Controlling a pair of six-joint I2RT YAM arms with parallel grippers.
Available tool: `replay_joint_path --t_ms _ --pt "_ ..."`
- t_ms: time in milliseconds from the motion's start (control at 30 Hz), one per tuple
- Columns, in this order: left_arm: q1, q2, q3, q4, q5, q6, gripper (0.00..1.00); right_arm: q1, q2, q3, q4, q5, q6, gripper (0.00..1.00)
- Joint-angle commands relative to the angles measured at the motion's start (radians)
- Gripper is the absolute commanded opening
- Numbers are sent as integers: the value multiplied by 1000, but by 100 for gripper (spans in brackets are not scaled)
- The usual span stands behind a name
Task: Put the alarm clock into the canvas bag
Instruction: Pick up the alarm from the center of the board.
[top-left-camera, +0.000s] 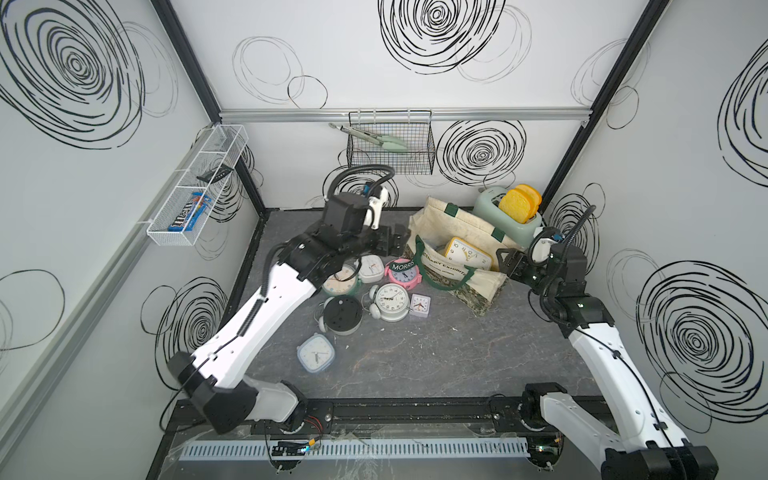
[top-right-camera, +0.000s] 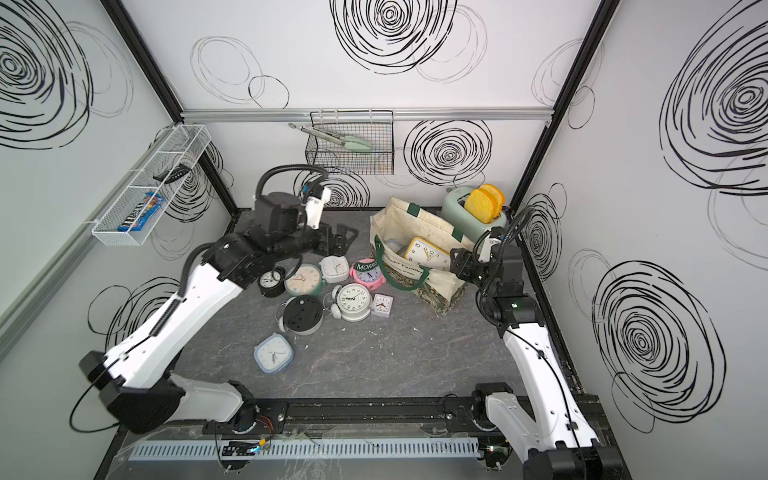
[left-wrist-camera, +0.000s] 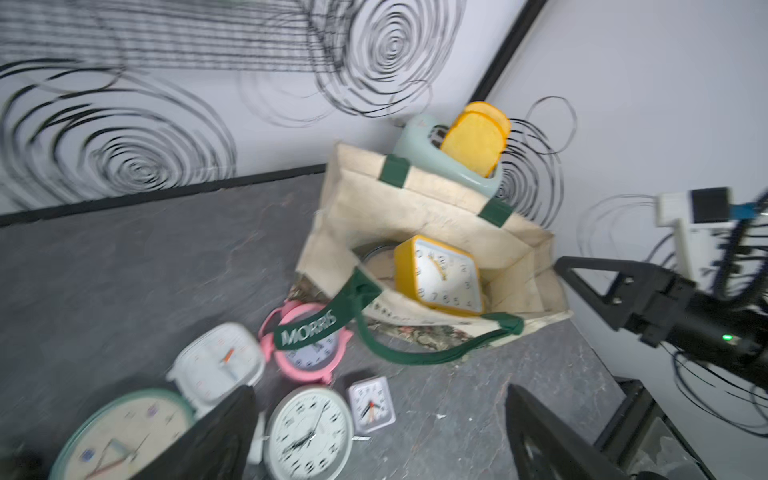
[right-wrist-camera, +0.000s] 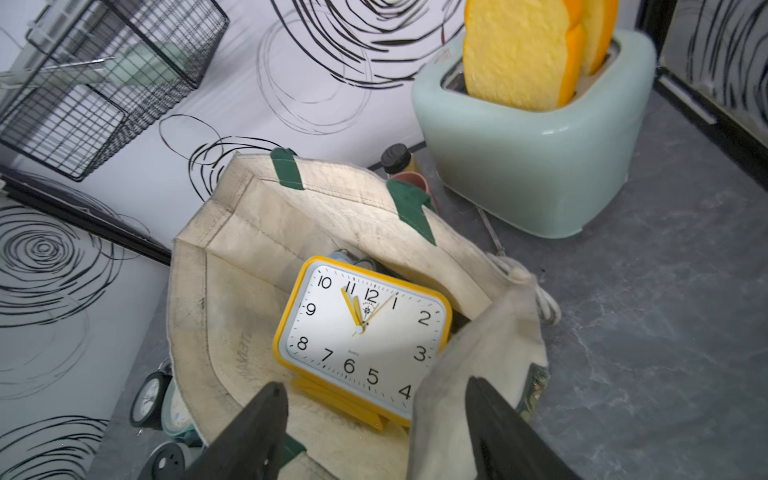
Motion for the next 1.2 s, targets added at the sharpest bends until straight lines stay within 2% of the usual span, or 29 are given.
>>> replay_joint_path --t_ms 0,100,300,400,600,767,867,1167 --pt "67 -132 -133 -73 -82 -72 96 15 -28 2 31 -24 -8 89" --pt "111 -251 -273 -160 -86 -160 96 49 -45 28 5 0 -14 100" --pt "164 -453 -530 -320 -160 -401 96 183 -85 88 -56 96 -43 97" --pt "169 -548 -651 -333 -135 -515 96 279 -88 114 -90 129 -70 97" --pt "165 -661 -883 -316 -107 -703 96 540 -72 102 -95 218 -140 97" --pt "164 -661 -942 -310 -137 -768 96 719 -6 80 -66 236 -166 97" --pt "160 -654 -955 -305 -143 -803 96 785 25 64 -30 222 -170 97" --pt "148 -556 -953 -323 -198 -833 96 821 82 17 63 119 -169 97"
